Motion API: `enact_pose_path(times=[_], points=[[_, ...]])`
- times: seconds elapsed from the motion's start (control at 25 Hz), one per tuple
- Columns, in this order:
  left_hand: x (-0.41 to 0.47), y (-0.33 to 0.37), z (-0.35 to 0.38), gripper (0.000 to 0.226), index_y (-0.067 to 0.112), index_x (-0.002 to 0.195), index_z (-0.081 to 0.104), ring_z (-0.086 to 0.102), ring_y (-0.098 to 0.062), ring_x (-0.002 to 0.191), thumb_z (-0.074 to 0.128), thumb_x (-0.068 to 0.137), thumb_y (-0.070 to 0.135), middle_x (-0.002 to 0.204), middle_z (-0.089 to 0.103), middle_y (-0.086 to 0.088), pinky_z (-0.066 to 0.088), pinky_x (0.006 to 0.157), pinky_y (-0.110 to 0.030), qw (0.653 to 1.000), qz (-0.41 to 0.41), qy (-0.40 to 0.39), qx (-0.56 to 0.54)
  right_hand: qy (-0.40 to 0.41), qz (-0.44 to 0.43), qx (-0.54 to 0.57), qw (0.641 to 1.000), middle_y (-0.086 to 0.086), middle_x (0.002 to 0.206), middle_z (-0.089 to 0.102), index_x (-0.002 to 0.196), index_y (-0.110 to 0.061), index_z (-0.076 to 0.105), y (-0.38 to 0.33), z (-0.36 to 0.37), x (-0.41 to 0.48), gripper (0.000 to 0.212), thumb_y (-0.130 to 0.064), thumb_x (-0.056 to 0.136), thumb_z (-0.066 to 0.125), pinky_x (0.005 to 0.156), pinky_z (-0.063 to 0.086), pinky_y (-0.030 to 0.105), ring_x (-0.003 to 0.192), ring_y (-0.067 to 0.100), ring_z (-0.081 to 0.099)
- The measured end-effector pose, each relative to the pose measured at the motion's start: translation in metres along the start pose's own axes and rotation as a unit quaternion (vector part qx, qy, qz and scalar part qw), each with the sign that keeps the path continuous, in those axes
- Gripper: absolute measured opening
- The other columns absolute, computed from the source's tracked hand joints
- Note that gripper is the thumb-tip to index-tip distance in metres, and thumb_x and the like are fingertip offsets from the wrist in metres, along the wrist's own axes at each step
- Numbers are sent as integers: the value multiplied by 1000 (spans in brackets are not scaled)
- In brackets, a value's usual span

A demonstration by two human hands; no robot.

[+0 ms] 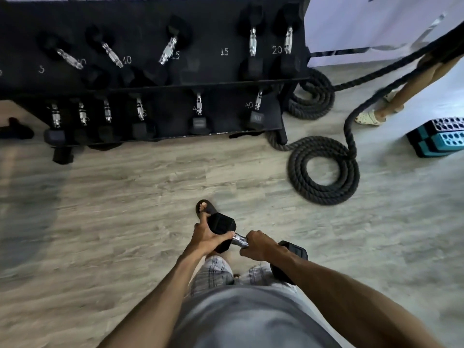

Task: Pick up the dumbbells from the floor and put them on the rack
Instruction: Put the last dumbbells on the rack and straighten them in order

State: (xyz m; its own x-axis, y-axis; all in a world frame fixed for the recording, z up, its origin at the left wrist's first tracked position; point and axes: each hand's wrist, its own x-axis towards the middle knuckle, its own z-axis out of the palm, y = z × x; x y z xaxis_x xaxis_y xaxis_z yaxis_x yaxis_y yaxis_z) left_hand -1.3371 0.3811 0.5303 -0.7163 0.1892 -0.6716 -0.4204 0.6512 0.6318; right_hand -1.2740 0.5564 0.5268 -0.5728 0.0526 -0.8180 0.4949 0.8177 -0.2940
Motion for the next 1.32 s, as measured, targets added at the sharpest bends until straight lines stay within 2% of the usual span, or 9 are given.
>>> enact_pose_path(times=[0.2,0.32,0.44,0.64,0.76,0.96,1.08,1.2,1.32], points=[[105,77,-42,74,23,115,41,58,-24,107,86,61,45,118,57,-6,50,85,-31,1000,6,-7,-19,12,25,-13,1000,11,92,62,105,-8,62,-36,-110,79,38,-34,77,66,61,39,29,80,31,60],[158,129,-80,74,27,113,41,59,-24,104,85,57,50,115,59,-6,49,80,-30,1000,6,-8,-18,14,25,-7,1000,13,101,67,106,-7,62,-64,-176,117,39,-34,77,66,62,40,29,81,30,61],[218,179,-116,72,24,115,42,60,-24,104,87,62,42,114,60,-6,45,79,-27,1000,23,-15,-1,31,18,20,999,14,103,68,106,-7,61,-92,-236,156,40,-34,78,68,62,43,31,75,27,57],[318,262,-166,84,29,119,43,57,-23,110,83,49,54,120,56,-5,46,84,-27,999,35,-5,38,45,7,66,997,11,98,68,102,-14,60,-127,-318,245,48,-50,70,64,67,51,35,90,33,67],[378,309,-190,85,23,126,45,56,-20,111,87,56,46,123,56,-3,45,87,-27,998,39,17,42,54,-3,71,996,11,100,68,104,-9,61,-148,-383,288,40,-39,77,65,69,49,33,92,32,66],[456,395,-232,85,28,131,45,53,-21,119,87,59,44,130,53,-2,43,92,-26,998,34,42,34,60,-8,96,994,11,82,66,83,-9,62,-177,-487,351,24,-33,78,63,62,42,29,84,31,68],[496,437,-259,90,36,133,43,51,-22,124,83,54,51,134,50,-2,43,101,-32,996,55,35,58,77,-7,137,988,13,87,71,93,-4,70,-196,-529,380,34,-34,77,68,65,46,30,91,31,70],[540,473,-288,97,37,138,40,50,-25,126,80,52,57,136,50,-4,40,108,-47,988,88,35,123,101,3,193,976,7,76,65,88,-3,70,-221,-563,410,30,-32,78,69,61,44,28,79,25,68],[578,504,-309,93,33,140,38,52,-28,121,81,61,54,130,54,-7,36,108,-47,971,130,18,201,107,25,235,966,9,80,67,90,-4,69,-243,-588,436,26,-29,79,68,63,49,30,77,24,66]])
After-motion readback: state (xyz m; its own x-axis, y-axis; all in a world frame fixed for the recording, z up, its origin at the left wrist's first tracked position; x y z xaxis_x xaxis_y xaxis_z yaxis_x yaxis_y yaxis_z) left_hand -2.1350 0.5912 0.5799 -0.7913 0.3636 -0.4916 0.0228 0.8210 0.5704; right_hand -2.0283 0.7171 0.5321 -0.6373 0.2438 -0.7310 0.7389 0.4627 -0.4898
